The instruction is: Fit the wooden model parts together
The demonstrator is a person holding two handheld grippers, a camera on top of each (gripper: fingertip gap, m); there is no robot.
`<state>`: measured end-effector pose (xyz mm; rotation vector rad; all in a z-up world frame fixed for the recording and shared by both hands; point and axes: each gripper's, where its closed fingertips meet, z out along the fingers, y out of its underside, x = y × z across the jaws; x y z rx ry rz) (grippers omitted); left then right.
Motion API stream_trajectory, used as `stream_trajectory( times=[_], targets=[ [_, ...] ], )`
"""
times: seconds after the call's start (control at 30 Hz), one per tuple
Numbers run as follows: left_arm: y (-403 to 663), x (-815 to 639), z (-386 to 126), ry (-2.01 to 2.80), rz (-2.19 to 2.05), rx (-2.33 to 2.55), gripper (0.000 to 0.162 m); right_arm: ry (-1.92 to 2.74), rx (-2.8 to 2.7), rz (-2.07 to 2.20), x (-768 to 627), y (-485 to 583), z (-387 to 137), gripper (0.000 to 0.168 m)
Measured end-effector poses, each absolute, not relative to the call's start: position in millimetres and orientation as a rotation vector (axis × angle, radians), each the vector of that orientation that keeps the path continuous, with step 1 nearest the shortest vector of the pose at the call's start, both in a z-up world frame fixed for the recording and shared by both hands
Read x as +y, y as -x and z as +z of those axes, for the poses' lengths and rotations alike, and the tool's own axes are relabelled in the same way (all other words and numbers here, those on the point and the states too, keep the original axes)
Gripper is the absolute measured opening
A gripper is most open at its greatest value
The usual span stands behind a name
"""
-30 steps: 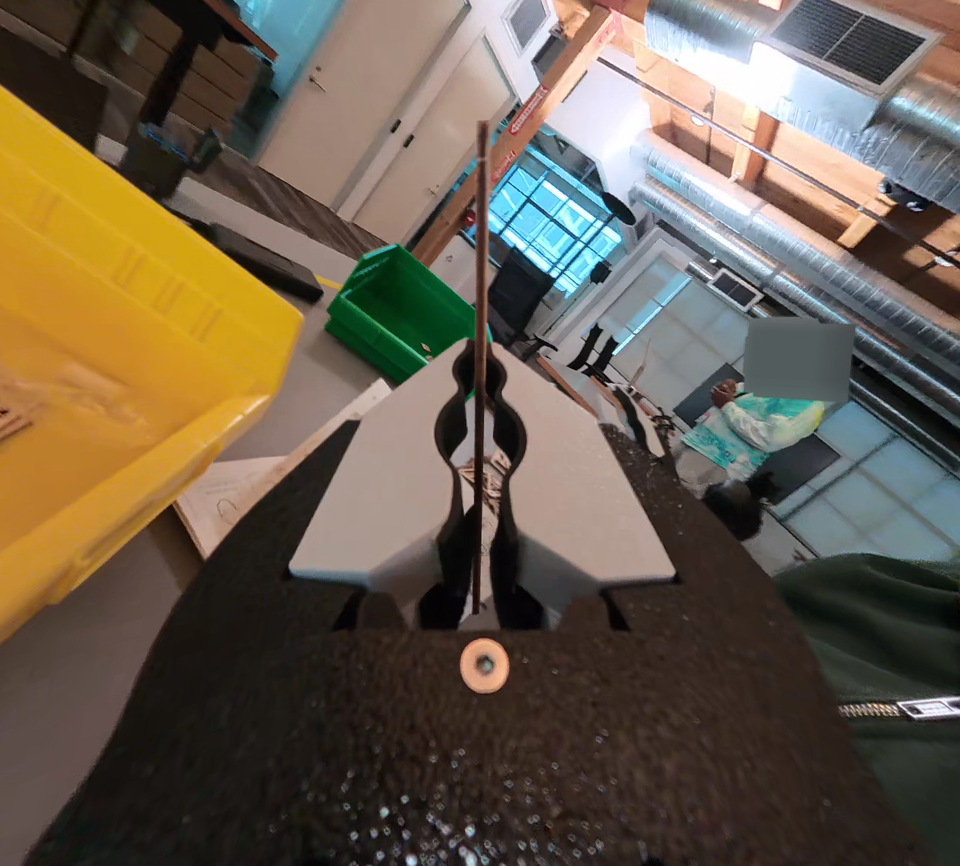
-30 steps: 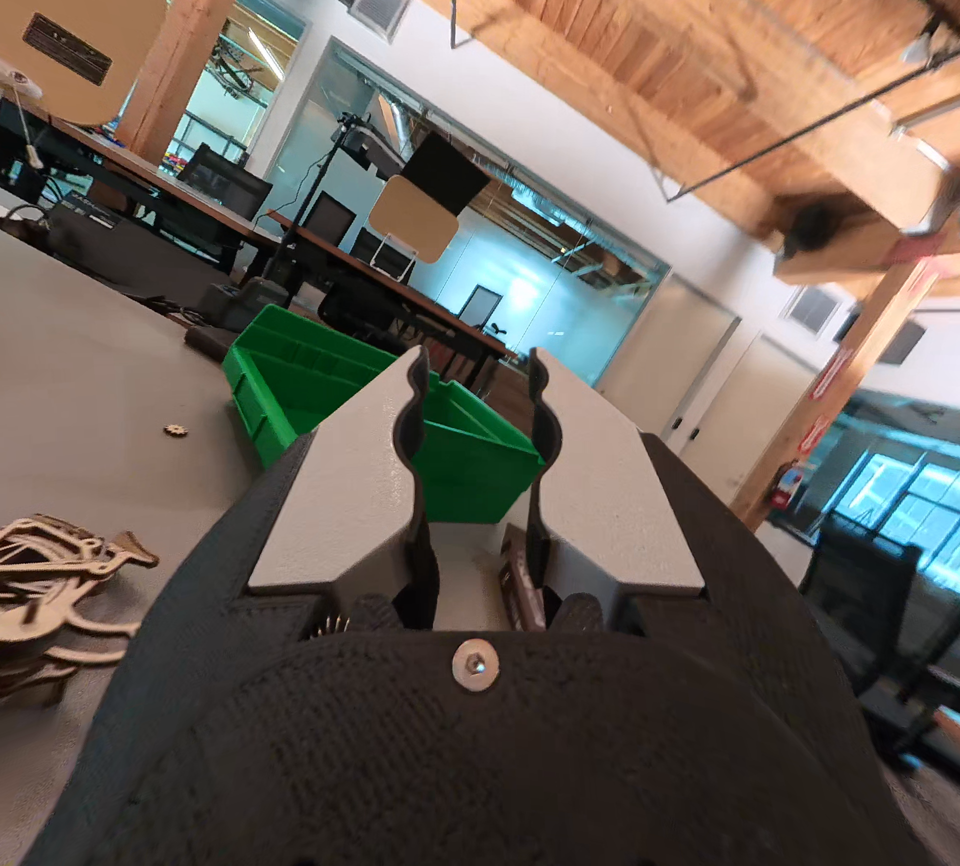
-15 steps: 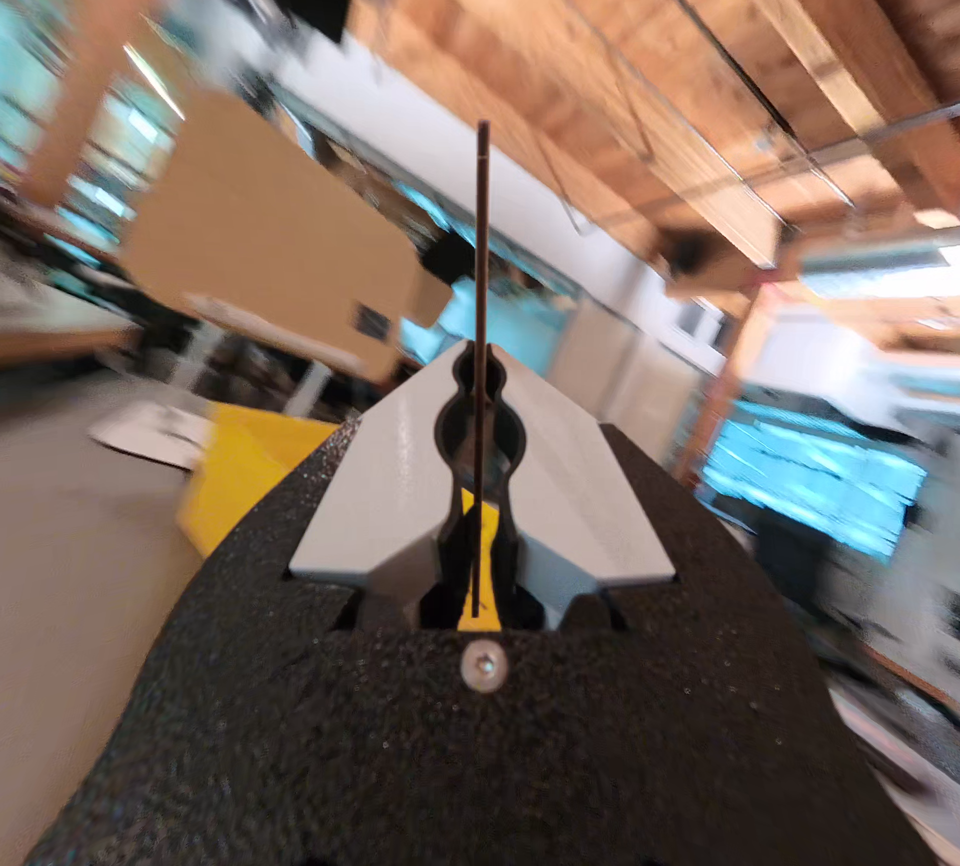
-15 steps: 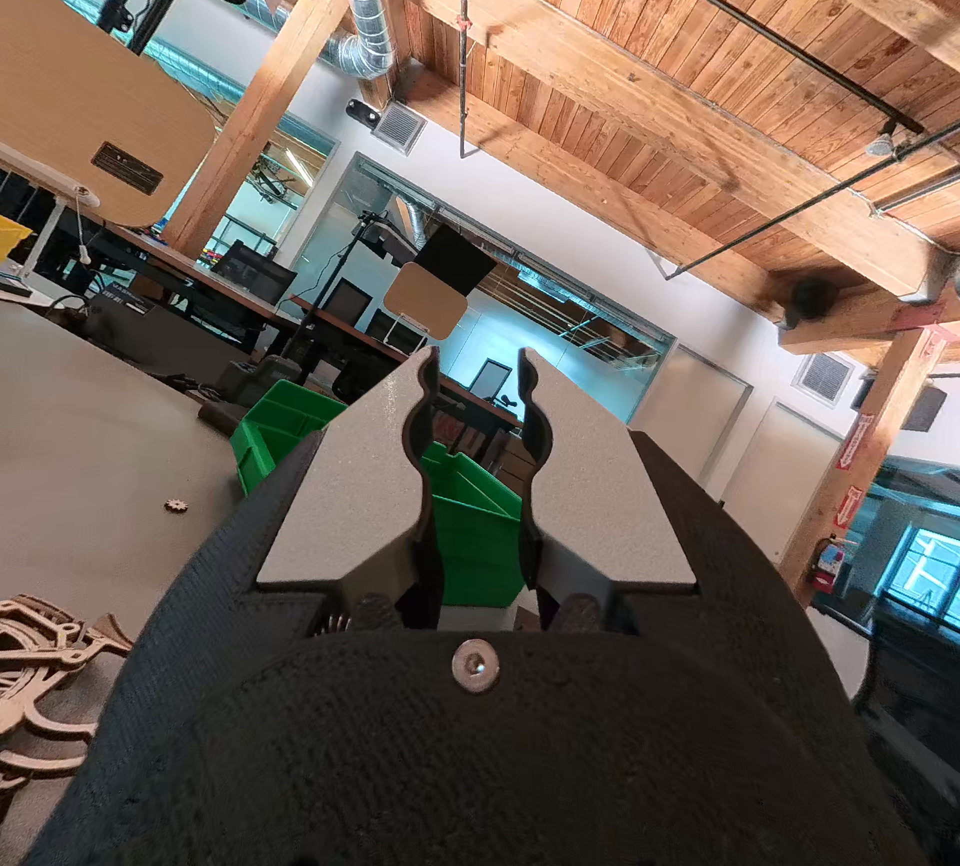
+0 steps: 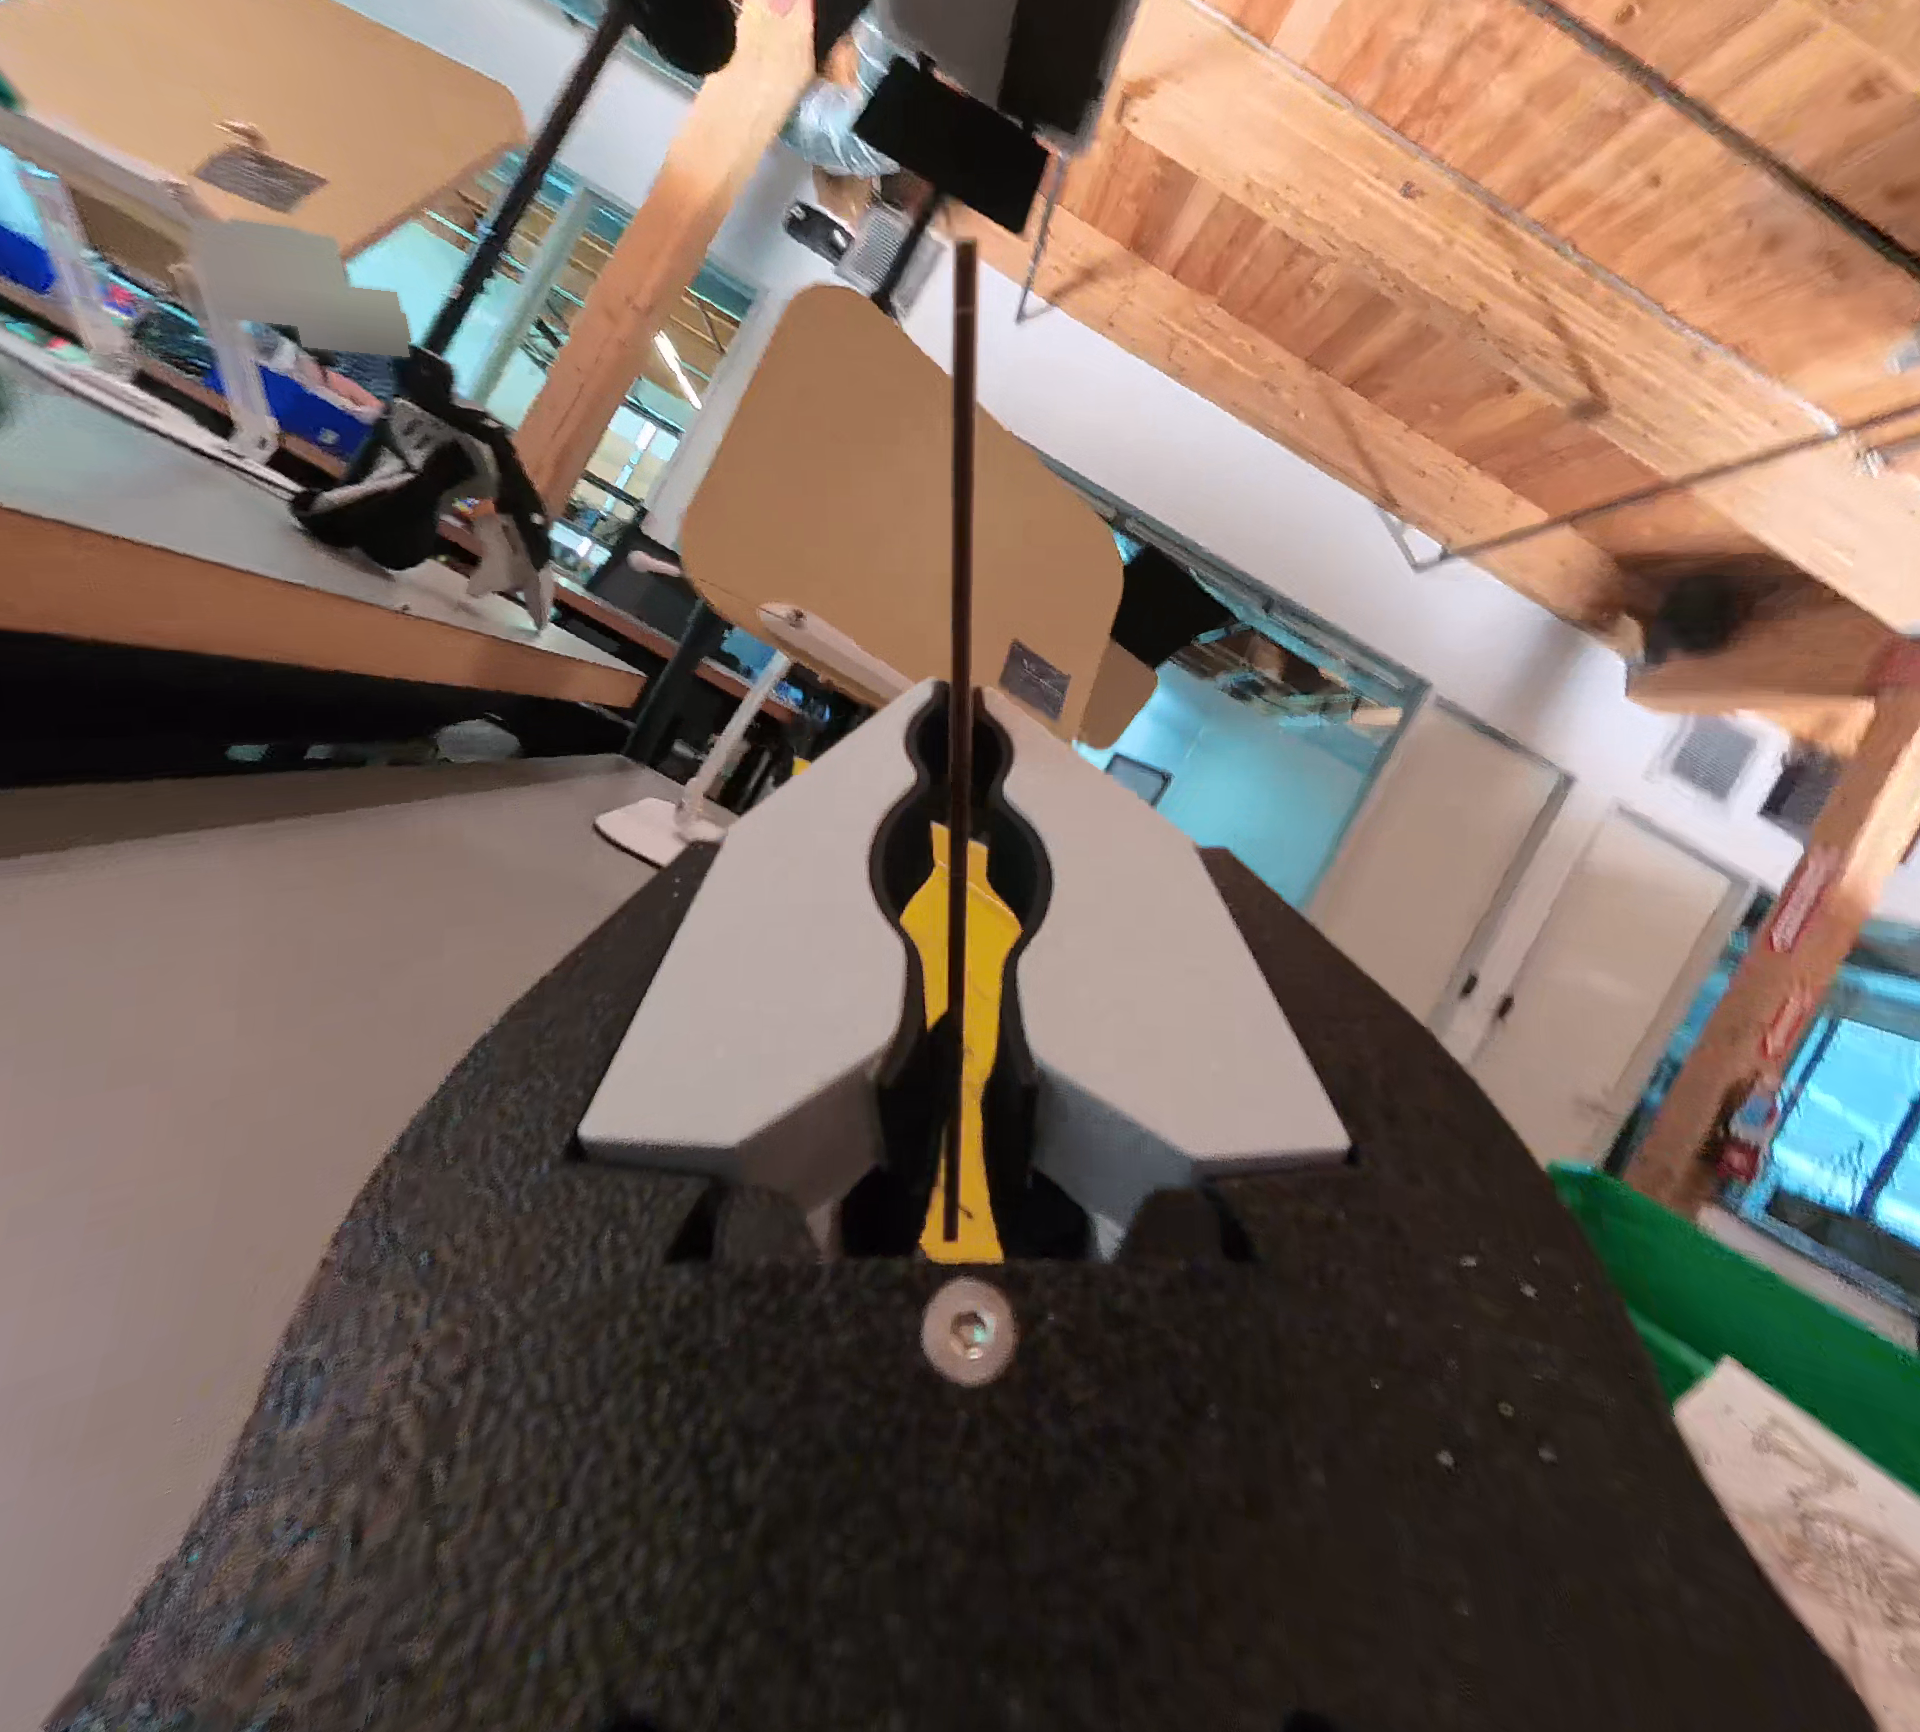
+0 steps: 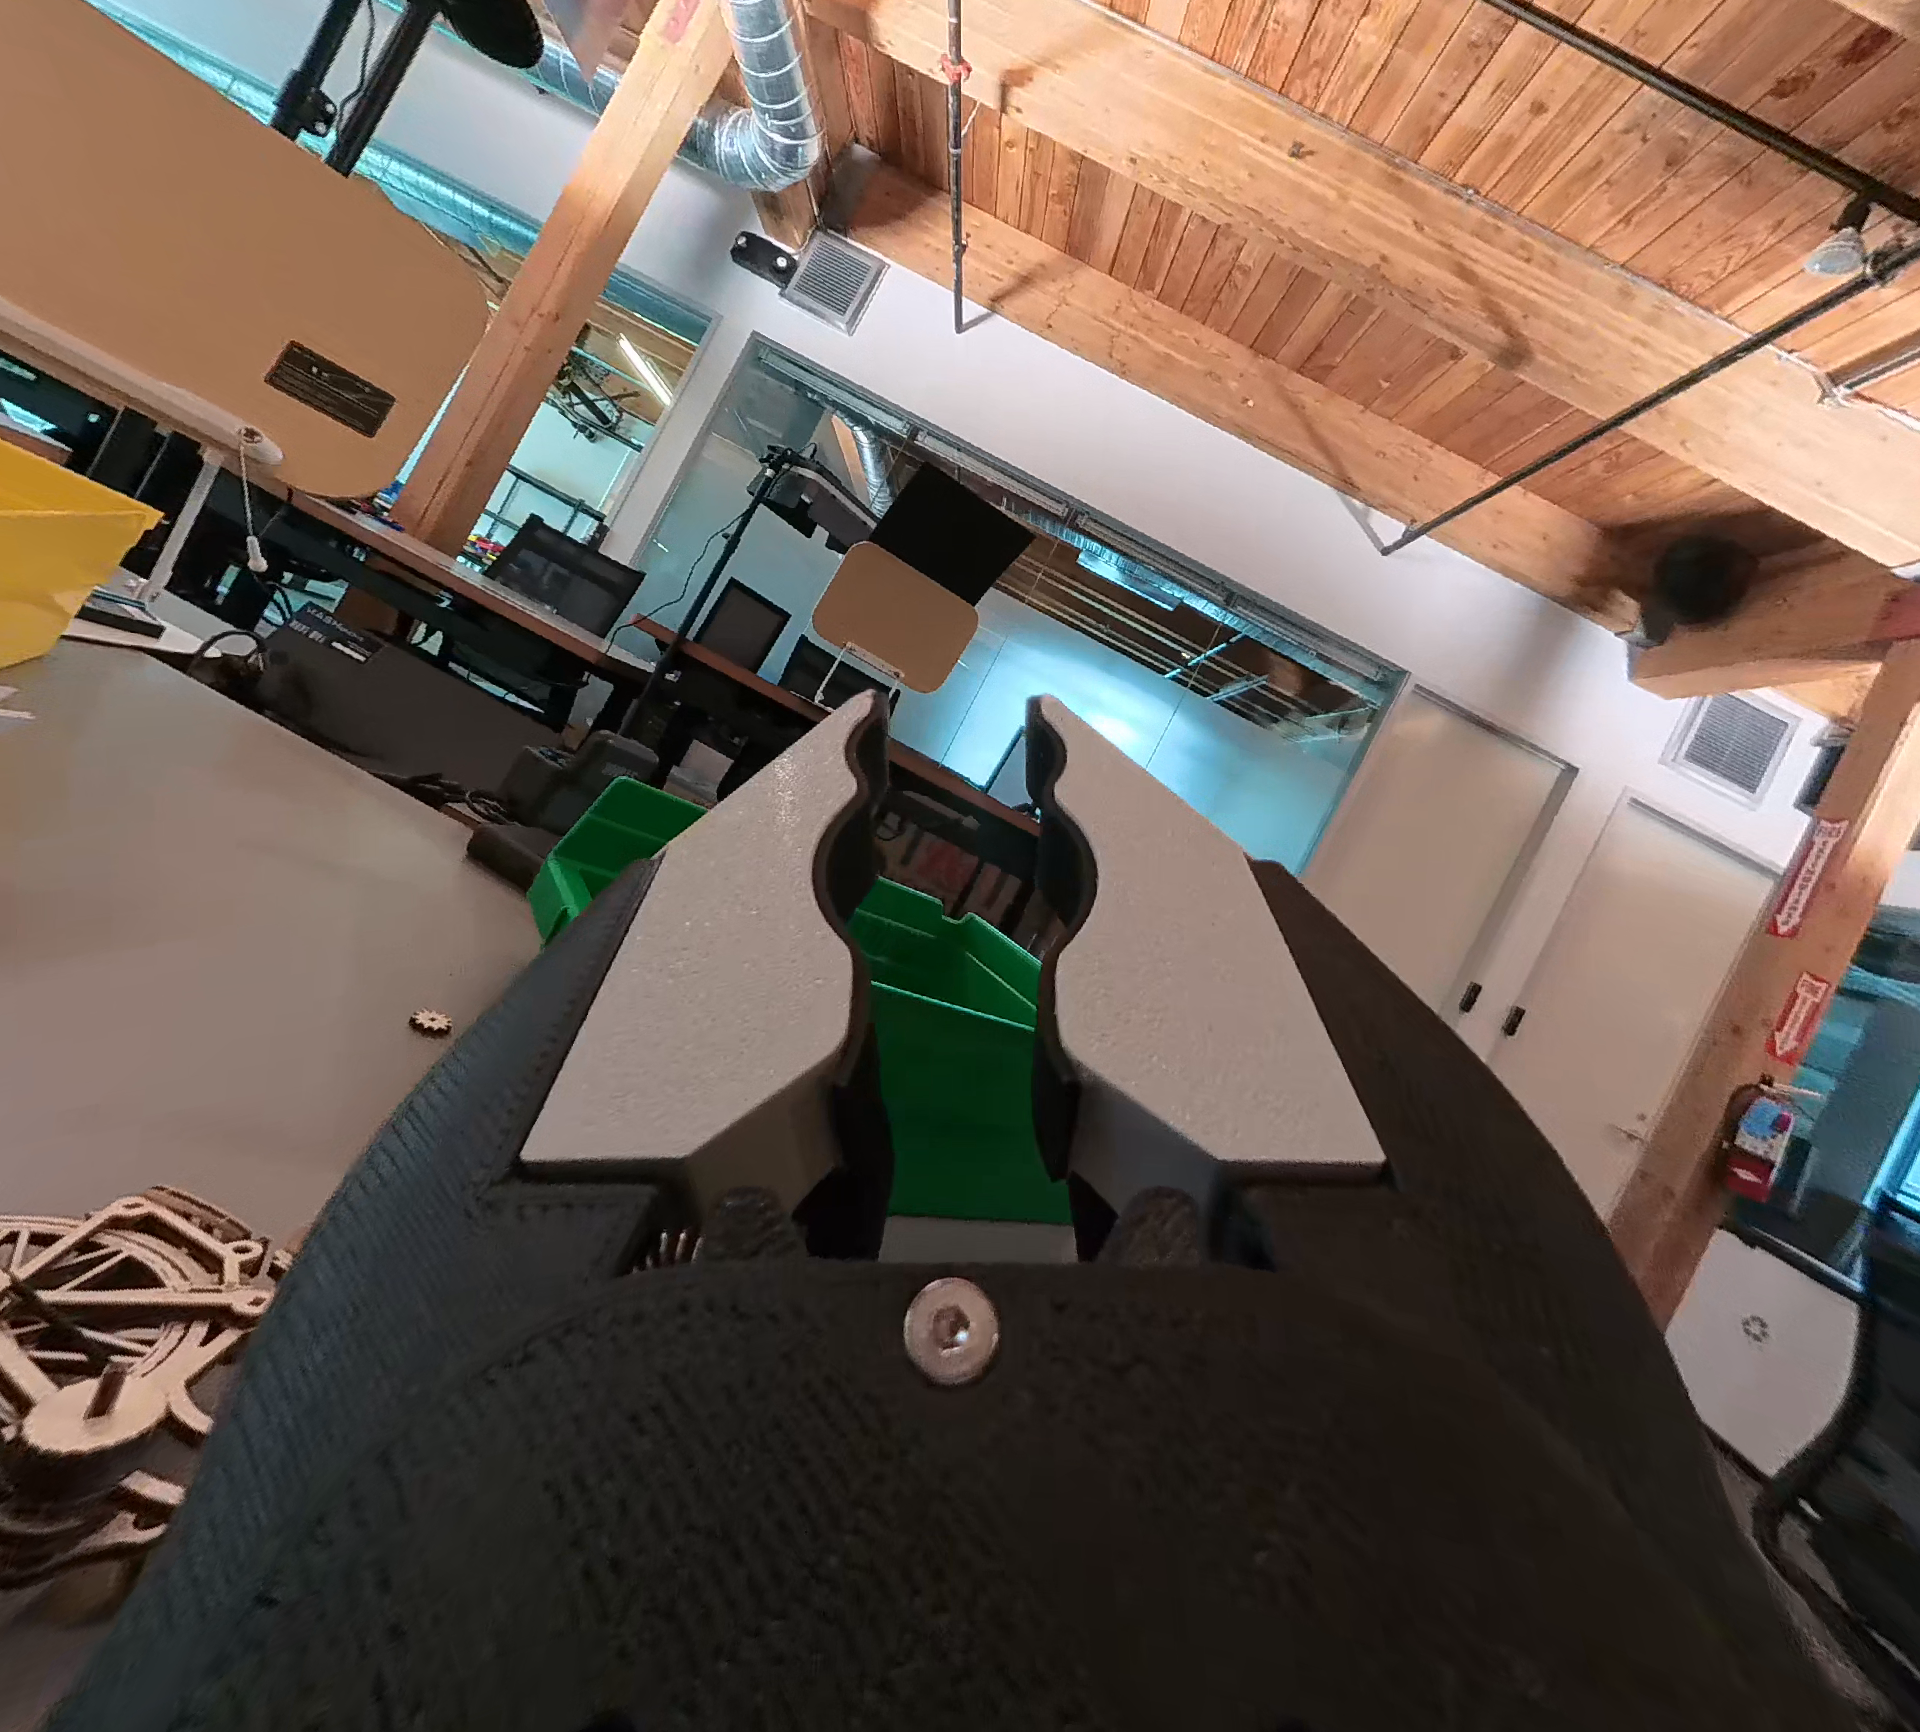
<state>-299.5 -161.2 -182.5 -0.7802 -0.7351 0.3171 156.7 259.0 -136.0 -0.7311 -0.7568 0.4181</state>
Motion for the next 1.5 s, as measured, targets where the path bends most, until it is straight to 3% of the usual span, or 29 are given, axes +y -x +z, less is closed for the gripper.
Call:
stream_trajectory(
  times=[0.93,1.03,1.2,1.5],
  targets=[
    [302.9,-134.5,-190.6,0.893,0.267,-0.720,0.000,0.806,-0.918,0.347,262.5,-134.6,-160.1,0.018],
    [291.2,-132.5,-172.1,0.955,0.383,-0.648,0.000,0.826,-0.924,0.356,265.9,-134.2,-161.7,0.018],
    [245.4,-103.9,-96.5,1.079,0.522,-0.426,0.000,0.852,-0.926,0.396,269.5,-133.2,-162.3,0.019],
    [242.1,21.0,-136.3,1.772,-0.121,-0.562,0.000,0.862,-0.938,0.436,269.7,-131.9,-161.9,0.018]
  ],
)
